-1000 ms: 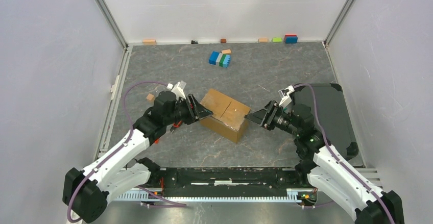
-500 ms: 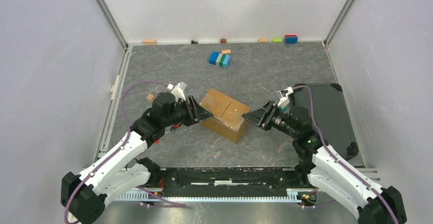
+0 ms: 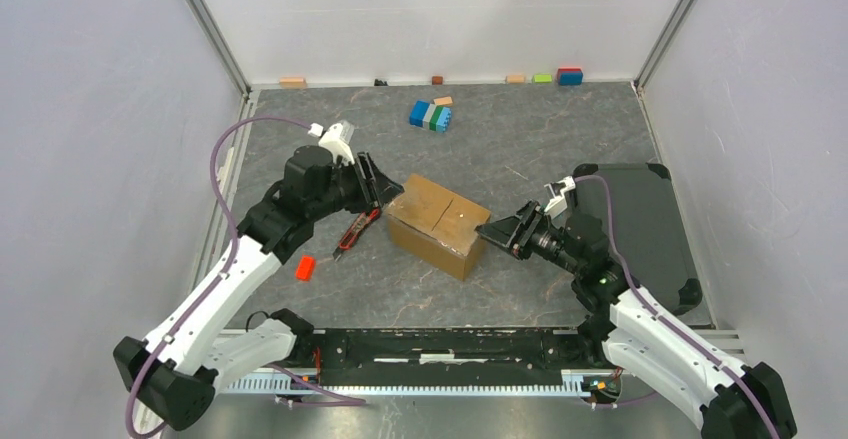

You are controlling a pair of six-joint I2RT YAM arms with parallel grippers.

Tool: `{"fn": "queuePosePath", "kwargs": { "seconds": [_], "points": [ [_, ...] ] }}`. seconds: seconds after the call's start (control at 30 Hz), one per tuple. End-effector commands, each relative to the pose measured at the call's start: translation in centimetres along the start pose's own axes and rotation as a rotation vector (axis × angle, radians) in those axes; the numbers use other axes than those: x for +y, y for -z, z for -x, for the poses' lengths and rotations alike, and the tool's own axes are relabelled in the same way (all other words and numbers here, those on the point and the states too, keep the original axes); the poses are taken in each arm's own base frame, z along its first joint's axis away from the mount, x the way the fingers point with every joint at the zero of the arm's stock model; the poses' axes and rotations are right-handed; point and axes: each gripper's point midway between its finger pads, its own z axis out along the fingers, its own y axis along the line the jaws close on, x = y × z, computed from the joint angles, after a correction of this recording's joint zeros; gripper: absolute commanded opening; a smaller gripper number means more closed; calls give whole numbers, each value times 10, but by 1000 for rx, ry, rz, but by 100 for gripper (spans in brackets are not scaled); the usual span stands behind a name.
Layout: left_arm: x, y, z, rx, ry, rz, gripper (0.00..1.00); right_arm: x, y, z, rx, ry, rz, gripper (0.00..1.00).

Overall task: Unpack the express box
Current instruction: Open the express box at the center of the board.

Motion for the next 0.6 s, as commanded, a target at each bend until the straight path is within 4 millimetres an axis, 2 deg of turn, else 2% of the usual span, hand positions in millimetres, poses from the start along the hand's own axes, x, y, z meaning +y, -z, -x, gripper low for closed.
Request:
{"fn": "queuePosePath", "kwargs": {
  "seconds": [0.0,0.1,0.27,0.57],
  "points": [
    [31,-11,15,-14,-104,119,56,10,1,4,-31,-28,59,53],
    [37,-24,16,2,-90,113,56,13,3,5,-43,-37,71,52],
    [35,-40,11,37,-73,69,56,18,6,7,-57,-41,87,52],
    [33,-49,4,65,-49,34,55,18,4,9,-63,-59,92,50]
  ]
}}
